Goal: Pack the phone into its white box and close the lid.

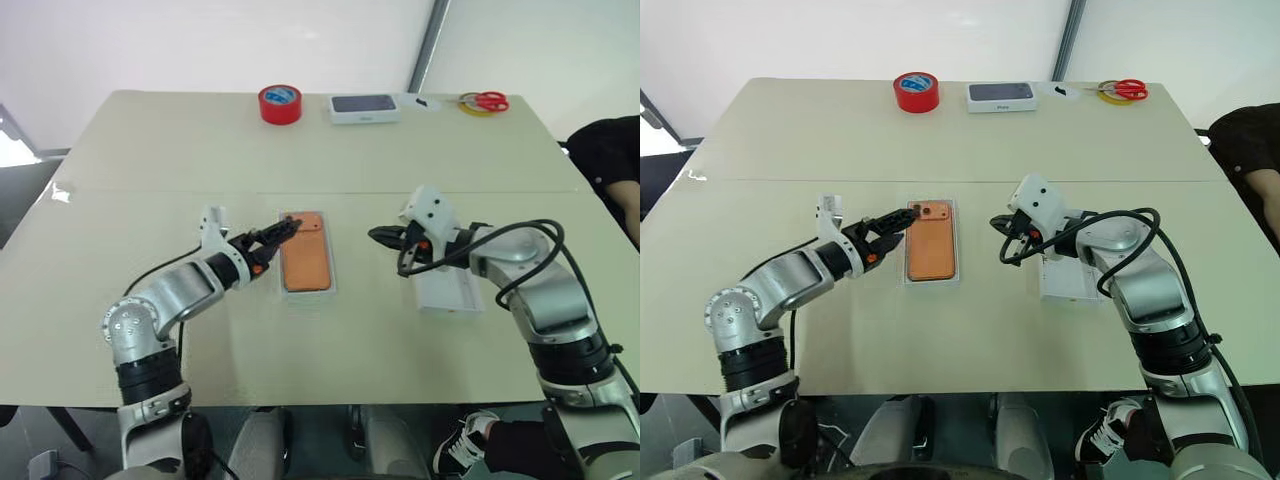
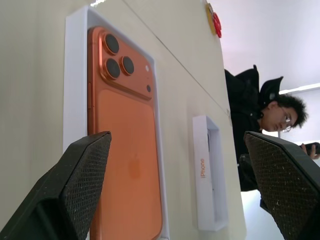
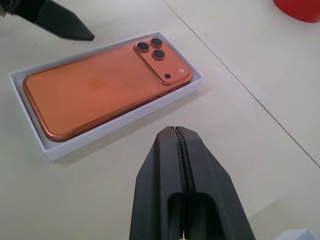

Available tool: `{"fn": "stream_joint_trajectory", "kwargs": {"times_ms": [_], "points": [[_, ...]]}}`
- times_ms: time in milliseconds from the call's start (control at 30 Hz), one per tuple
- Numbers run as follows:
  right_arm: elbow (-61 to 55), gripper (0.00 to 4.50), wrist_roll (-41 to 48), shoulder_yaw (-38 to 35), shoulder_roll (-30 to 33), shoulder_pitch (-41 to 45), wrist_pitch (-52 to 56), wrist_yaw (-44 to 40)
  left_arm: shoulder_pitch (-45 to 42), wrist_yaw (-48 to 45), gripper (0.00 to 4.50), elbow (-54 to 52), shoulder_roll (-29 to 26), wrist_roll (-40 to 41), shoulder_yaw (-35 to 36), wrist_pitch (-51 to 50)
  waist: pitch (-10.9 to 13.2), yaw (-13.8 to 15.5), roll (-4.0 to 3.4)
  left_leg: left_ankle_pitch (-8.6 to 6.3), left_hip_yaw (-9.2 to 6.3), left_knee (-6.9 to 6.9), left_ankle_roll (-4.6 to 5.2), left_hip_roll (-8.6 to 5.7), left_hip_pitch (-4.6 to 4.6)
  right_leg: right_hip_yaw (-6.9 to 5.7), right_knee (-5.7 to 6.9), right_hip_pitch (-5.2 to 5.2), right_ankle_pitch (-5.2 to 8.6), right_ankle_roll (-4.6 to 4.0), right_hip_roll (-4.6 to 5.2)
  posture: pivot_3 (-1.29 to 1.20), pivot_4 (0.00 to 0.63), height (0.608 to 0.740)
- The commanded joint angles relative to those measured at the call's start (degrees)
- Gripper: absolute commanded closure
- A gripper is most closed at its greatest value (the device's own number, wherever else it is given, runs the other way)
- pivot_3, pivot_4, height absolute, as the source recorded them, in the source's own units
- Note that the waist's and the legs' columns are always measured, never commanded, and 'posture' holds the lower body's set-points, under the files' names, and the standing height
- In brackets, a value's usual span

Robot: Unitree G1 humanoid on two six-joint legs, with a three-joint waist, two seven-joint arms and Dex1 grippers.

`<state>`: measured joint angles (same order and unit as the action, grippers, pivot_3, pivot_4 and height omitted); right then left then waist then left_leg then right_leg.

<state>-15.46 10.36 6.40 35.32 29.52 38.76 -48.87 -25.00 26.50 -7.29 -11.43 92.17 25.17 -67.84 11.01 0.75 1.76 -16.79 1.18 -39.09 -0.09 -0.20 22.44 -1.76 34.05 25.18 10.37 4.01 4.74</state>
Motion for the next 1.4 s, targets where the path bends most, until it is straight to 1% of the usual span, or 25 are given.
{"fn": "stream_joint_trajectory", "kwargs": {"times_ms": [33, 133, 200, 267, 300, 367, 433, 533, 600, 767, 967, 1100, 1267, 1400], "points": [[-1.7, 4.5, 0.32, 0.64, 0.48, 1.65, -0.8, -0.04, -0.56, 0.11, 0.05, -1.93, -4.55, 5.28, -1.65, 1.96, 0.0, 0.0, 0.0, 0.0, 0.0, 0.0, 0.0, 0.0, 0.0, 0.0, 0.0, 0.0, 0.0, 0.0, 0.0, 0.0, 0.15, 0.732], [-0.85, 4.5, -1.04, 3.06, 0.56, 3.23, 0.68, 0.3, -0.67, -1.72, 0.05, -1.93, -10.56, 3.57, -3.16, 1.88, 0.0, -0.07, -0.01, 0.0, 0.0, 0.0, 0.0, 0.0, -0.01, 0.0, 0.01, 0.0, 0.0, 0.0, -0.01, 0.0, 0.15, 0.732], [0.61, 4.5, -2.52, 5.28, 0.12, 4.81, 3.15, 1.61, -0.48, -4.14, 0.05, -2.36, -15.56, -2.36, -5.17, 1.27, 0.0, -0.17, -0.01, 0.0, 0.01, 0.01, -0.01, -0.01, -0.01, -0.01, 0.02, 0.01, 0.0, -0.01, -0.03, 0.0, 0.15, 0.732], [2.94, 4.5, -3.51, 6.89, -1.57, 7.03, 6.89, 3.84, 0.29, -7.73, 0.57, -3.11, -21.73, -11.83, -10.14, 0.3, 0.01, -0.25, -0.02, 0.01, 0.05, 0.03, -0.02, -0.06, -0.03, -0.01, 0.02, 0.03, 0.01, -0.02, -0.05, 0.0, 0.15, 0.732], [4.0, 4.5, -3.75, 7.72, -2.41, 8.03, 8.64, 4.56, 0.65, -9.9, 0.91, -3.79, -23.81, -15.84, -12.18, 1.04, 0.01, -0.27, -0.05, 0.01, 0.07, 0.04, -0.02, -0.06, -0.03, -0.01, 0.03, 0.04, 0.01, -0.02, -0.07, 0.0, 0.15, 0.732], [6.27, 4.5, -5.83, 11.08, -4.94, 10.0, 10.3, 6.75, 0.03, -12.88, 1.87, -3.49, -24.53, -20.09, -14.47, 2.74, 0.02, -0.23, -0.07, 0.01, 0.11, 0.07, -0.03, -0.07, -0.03, 0.01, 0.02, 0.06, 0.01, -0.03, -0.06, 0.0, 0.15, 0.732], [7.41, 4.5, -7.61, 13.44, -6.22, 10.91, 10.46, 8.05, -0.39, -15.7, 2.9, -3.96, -24.93, -24.05, -16.89, 3.06, 0.02, -0.01, -0.07, 0.02, 0.1, 0.07, -0.03, -0.06, 0.0, 0.0, 0.0, 0.06, 0.01, -0.03, -0.05, 0.0, 0.15, 0.732], [8.69, 4.5, -8.89, 15.49, -8.83, 11.76, 11.58, 9.92, -1.0, -19.19, 4.46, -4.82, -24.79, -31.03, -22.53, 2.86, 0.02, -0.03, -0.07, 0.02, 0.1, 0.07, -0.03, -0.06, 0.05, -0.01, -0.03, 0.06, 0.01, -0.03, -0.01, 0.0, 0.15, 0.732], [9.7, 4.5, -10.09, 16.74, -9.93, 12.07, 11.56, 11.07, -1.59, -21.23, 4.46, -4.75, -24.49, -35.43, -25.57, 3.3, 0.02, -0.07, -0.07, 0.02, 0.1, 0.05, -0.03, -0.07, 0.05, 0.01, -0.04, 0.05, 0.0, -0.02, 0.03, 0.0, 0.15, 0.732], [11.83, 4.5, -12.01, 18.11, -12.27, 13.08, 11.35, 12.81, -4.01, -25.71, 4.46, -2.76, -19.37, -40.79, -28.48, 3.52, 0.02, -0.12, -0.07, 0.02, 0.09, 0.05, -0.03, -0.06, 0.04, 0.0, -0.01, 0.06, 0.0, -0.02, 0.02, 0.0, 0.15, 0.732], [10.44, 4.5, -12.44, 18.47, -12.54, 12.87, 11.89, 12.22, -7.23, -30.3, 4.46, -1.57, -13.4, -43.39, -29.89, 1.39, 0.02, -0.05, -0.07, 0.02, 0.08, 0.05, -0.02, -0.07, 0.04, 0.0, 0.02, 0.07, -0.04, 0.07, 0.0, 0.0, 0.15, 0.732], [7.72, 4.5, -12.28, 18.12, -10.29, 11.29, 13.25, 11.25, -9.48, -33.28, 4.46, -0.83, -9.94, -45.62, -31.78, -0.23, 0.02, 0.02, -0.07, 0.02, 0.06, 0.03, -0.01, -0.07, 0.05, -0.01, 0.01, 0.04, -0.04, 0.08, 0.02, 0.0, 0.15, 0.732], [0.81, 4.5, -11.35, 16.81, -4.88, 6.54, 16.36, 9.63, -11.9, -37.54, 4.46, 0.8, -5.41, -48.59, -35.45, -1.39, 0.02, 0.08, -0.07, -0.01, 0.05, 0.02, 0.04, -0.13, 0.07, -0.02, -0.04, 0.0, -0.05, 0.15, 0.1, 0.0, 0.15, 0.732], [-6.03, 4.5, -10.14, 13.53, -0.15, 2.23, 21.2, 9.05, -13.66, -40.26, 4.46, 2.89, -1.29, -50.87, -37.66, -1.57, 0.02, 0.14, -0.07, -0.02, 0.03, 0.0, 0.06, -0.16, 0.07, -0.03, -0.02, -0.01, 0.01, 0.22, 0.17, 0.0, 0.15, 0.732]]}}
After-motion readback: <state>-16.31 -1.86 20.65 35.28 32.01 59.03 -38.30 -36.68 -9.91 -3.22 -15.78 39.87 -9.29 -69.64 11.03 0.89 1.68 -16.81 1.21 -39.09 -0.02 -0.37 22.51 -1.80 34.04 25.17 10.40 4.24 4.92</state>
